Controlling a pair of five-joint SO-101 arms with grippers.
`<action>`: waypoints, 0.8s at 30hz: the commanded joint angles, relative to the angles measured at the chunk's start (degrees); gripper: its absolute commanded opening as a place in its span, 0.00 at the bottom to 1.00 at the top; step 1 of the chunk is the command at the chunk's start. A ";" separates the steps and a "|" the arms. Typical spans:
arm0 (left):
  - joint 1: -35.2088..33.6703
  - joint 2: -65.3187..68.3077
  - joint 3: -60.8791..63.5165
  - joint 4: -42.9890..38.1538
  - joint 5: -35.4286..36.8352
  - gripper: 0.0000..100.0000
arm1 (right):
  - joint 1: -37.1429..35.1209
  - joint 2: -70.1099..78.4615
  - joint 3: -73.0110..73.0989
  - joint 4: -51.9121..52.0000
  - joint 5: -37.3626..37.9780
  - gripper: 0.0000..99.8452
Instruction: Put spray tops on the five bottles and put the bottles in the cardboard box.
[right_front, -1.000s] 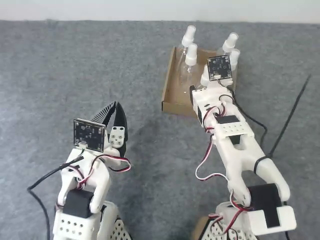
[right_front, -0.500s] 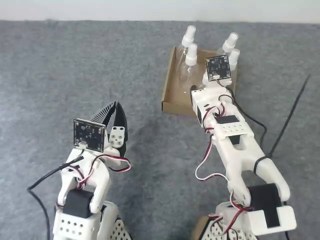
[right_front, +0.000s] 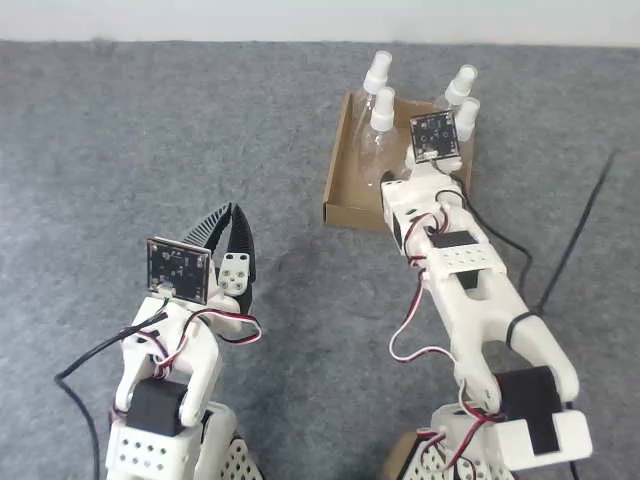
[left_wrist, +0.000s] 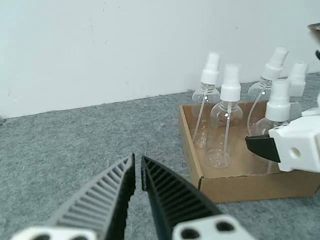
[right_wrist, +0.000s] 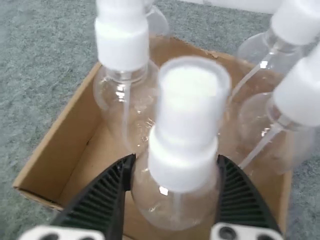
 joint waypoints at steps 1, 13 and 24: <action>-0.09 -1.14 -0.31 -1.49 0.62 0.01 | -1.19 -1.19 -0.18 -0.57 0.53 0.18; -0.09 -1.14 -0.31 -1.49 0.62 0.01 | -1.01 -1.19 -0.09 -0.92 0.44 0.18; -0.09 -1.14 -0.31 -1.49 0.62 0.01 | -1.10 -1.19 -0.09 -1.10 0.44 0.18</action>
